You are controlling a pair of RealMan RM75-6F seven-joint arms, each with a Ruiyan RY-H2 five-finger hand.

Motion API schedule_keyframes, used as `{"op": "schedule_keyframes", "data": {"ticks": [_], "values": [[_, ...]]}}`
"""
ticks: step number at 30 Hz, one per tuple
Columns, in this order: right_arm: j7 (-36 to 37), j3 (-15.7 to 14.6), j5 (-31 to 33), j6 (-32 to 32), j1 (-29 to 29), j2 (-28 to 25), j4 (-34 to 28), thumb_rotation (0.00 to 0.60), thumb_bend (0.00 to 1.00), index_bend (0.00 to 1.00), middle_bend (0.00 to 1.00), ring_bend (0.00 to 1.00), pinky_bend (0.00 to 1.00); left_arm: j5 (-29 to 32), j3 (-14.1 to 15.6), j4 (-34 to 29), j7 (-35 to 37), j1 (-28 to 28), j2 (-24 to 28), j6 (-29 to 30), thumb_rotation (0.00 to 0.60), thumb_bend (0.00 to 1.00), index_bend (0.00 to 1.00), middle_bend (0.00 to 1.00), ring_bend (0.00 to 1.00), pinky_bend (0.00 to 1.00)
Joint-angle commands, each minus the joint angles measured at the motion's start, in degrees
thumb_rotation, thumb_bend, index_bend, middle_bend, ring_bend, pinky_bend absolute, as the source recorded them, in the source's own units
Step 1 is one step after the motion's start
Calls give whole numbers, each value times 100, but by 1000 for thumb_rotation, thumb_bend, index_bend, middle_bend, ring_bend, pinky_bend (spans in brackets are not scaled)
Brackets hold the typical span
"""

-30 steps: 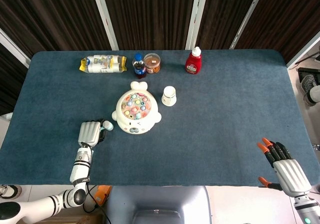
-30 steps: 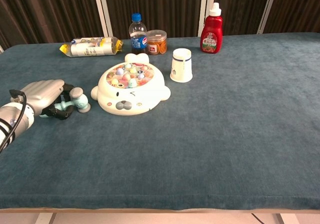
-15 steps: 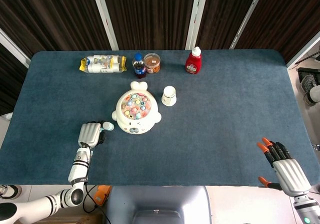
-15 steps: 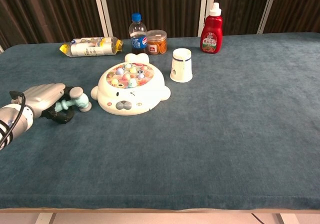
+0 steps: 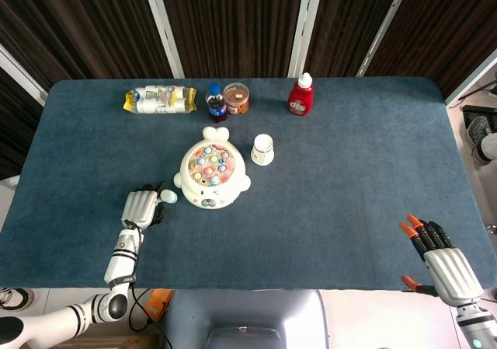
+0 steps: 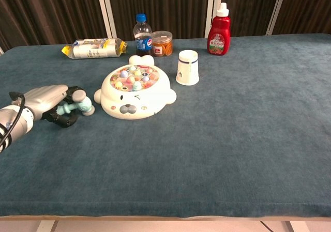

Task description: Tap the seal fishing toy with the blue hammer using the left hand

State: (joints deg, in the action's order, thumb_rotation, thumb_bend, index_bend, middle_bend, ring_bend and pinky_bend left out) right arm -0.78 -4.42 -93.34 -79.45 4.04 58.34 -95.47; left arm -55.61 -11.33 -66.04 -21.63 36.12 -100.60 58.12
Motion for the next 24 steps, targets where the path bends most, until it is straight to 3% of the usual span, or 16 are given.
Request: {"op": "schedule_keyframes", "data": {"ticks": [1,21,24], "values": [[-1,3,7,1,0,2,-3,600,344,0,0,0,0,-22,-15,2,35,-10,8,3,600,433,165,254,206,338],[-44,10,29,15,4,16,-4,600,344,0,0,0,0,-195,-37,-164,251,-87,194,-47,600,425,146,242,194,312],[-39,16,36,0,-2,16,1,600,343,0,0,0,0,-298,7,-313,310,-131,306,-14,562,412,131,232,173,290]]}}
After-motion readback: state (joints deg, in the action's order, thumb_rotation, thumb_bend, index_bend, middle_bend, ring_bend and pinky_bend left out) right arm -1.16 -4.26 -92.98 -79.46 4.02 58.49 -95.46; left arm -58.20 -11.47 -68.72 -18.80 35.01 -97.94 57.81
